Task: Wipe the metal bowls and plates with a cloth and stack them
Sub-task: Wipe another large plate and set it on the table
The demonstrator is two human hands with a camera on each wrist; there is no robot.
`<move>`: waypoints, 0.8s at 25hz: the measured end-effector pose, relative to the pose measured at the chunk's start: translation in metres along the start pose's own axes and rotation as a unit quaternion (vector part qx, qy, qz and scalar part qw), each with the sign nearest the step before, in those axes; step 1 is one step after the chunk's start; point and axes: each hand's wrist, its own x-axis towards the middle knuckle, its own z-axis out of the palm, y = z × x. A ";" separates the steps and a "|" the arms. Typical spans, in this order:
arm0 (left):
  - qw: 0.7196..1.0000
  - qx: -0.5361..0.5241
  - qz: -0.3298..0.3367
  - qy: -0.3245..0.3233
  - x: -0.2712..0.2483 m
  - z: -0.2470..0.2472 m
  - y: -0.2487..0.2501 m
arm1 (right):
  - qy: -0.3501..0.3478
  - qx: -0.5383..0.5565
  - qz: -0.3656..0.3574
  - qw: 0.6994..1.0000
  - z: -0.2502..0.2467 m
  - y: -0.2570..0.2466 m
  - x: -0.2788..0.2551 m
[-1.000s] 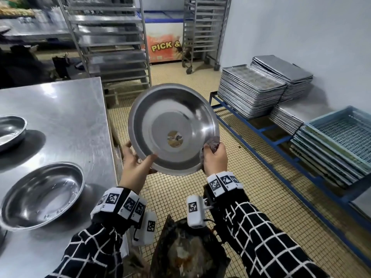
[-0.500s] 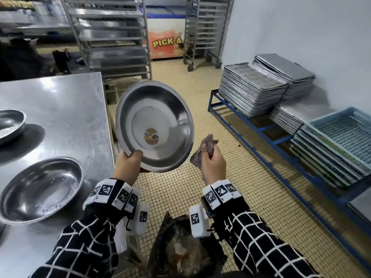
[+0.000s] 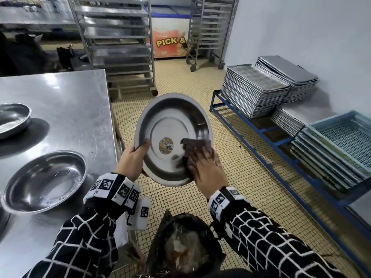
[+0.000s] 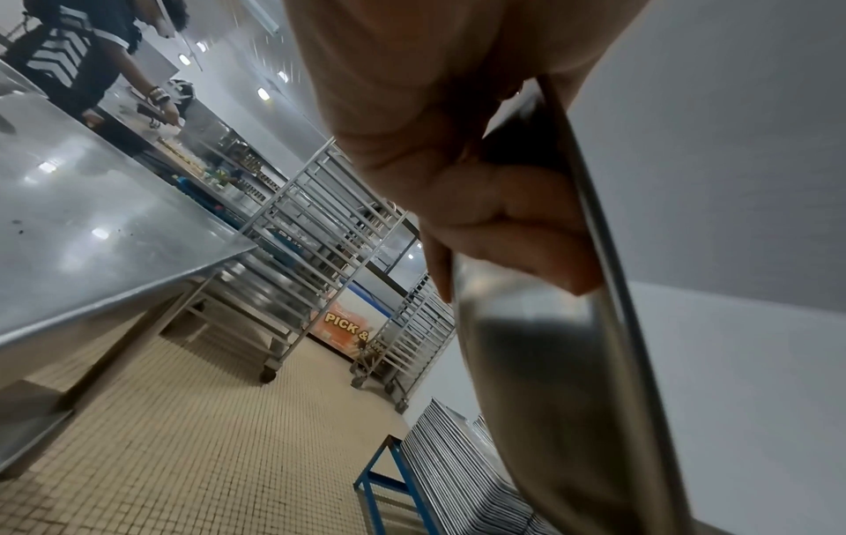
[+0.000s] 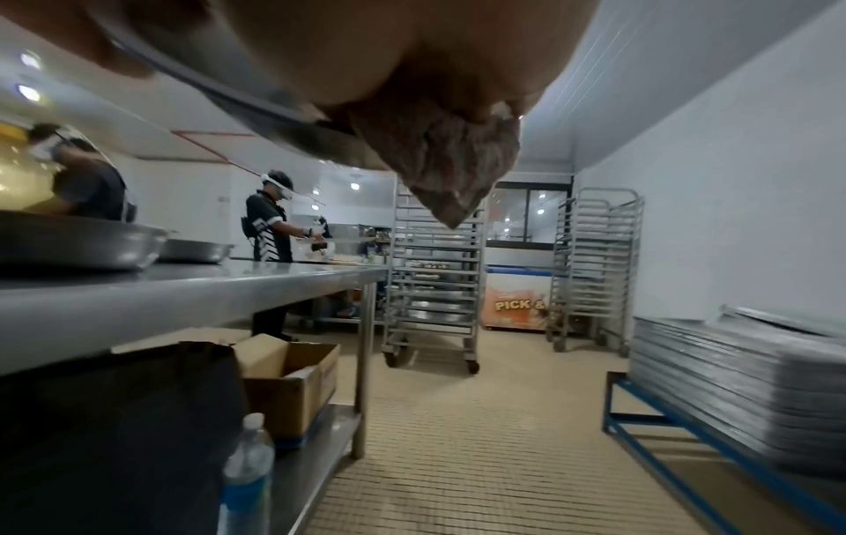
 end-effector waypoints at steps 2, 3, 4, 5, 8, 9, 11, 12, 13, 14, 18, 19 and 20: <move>1.000 -0.007 0.003 0.000 -0.004 0.005 0.001 | 0.006 -0.018 0.020 1.000 -0.005 0.007 0.005; 1.000 -0.020 0.004 0.009 -0.004 0.007 0.003 | 0.013 0.001 0.023 1.000 -0.007 0.001 0.006; 0.999 -0.036 0.007 0.023 -0.003 0.008 0.004 | 0.021 0.037 0.020 0.999 -0.008 -0.010 0.004; 0.998 -0.045 0.010 0.036 -0.001 0.009 0.004 | 0.027 0.085 0.013 0.996 -0.008 -0.024 0.002; 0.996 -0.038 0.011 0.085 -0.001 0.013 0.002 | 0.027 0.205 -0.016 0.978 -0.010 -0.067 -0.004; 0.994 -0.042 0.006 0.098 -0.001 0.015 -0.001 | 0.029 0.222 -0.025 0.974 -0.011 -0.076 -0.003; 0.991 -0.066 -0.012 0.115 -0.002 0.021 -0.003 | 0.049 0.226 -0.045 0.972 -0.020 -0.085 -0.002; 0.990 -0.073 -0.020 0.120 -0.001 0.021 -0.004 | 0.061 0.217 -0.053 0.973 -0.023 -0.085 -0.002; 0.989 -0.076 -0.026 0.125 0.000 0.021 -0.004 | 0.073 0.205 -0.054 0.975 -0.025 -0.081 -0.002; 0.988 -0.078 -0.032 0.127 0.003 0.019 -0.005 | 0.083 0.190 -0.043 0.977 -0.024 -0.075 -0.003; 0.986 -0.122 -0.038 0.104 0.006 0.011 -0.002 | 0.111 0.207 0.101 0.967 -0.022 -0.040 0.004; 0.986 -0.130 -0.042 0.100 0.007 0.009 -0.003 | 0.110 0.246 0.130 0.954 -0.026 -0.031 0.010; 0.985 -0.137 -0.045 0.092 0.007 0.009 -0.004 | 0.112 0.280 0.149 0.942 -0.035 -0.026 0.016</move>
